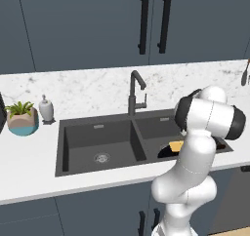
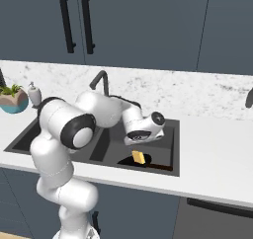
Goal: Pick the pan and sponge and place them into the sink. Then turn on the water.
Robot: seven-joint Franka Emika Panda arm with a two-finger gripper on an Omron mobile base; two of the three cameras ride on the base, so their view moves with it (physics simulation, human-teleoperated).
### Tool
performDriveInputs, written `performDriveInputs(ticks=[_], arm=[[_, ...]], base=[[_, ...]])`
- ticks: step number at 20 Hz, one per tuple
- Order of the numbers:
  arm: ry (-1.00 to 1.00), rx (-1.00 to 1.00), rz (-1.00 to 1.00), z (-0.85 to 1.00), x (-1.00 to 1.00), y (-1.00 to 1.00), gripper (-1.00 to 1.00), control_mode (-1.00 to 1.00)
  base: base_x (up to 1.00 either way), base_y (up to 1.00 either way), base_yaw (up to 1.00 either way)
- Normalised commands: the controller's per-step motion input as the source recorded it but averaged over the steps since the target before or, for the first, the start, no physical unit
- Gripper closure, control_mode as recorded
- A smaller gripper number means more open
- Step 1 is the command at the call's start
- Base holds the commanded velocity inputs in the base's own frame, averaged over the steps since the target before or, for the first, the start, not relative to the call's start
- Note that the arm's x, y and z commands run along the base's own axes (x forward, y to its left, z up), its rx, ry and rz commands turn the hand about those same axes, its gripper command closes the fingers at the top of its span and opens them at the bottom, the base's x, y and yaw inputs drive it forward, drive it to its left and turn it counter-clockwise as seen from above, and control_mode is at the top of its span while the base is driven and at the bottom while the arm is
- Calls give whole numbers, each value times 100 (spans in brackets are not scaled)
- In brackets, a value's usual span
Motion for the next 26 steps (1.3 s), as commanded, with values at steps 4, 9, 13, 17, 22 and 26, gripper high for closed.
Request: performDriveInputs(ticks=[4,9,13,17,22,26], arm=[[0,14,-4,79,0,36,-100,-100],[2,5,-3,40,8,54,-100,-100],[3,0,0,0,10,10,-100,-100],[0,1,0,0,0,0,-100,-100],[0,11,-7,4,4,7,-100,-100],[2,12,-13,15,10,18,-100,-100]], base=[[0,0,0],[0,0,0],[0,0,0],[0,0,0],[0,0,0],[0,0,0]])
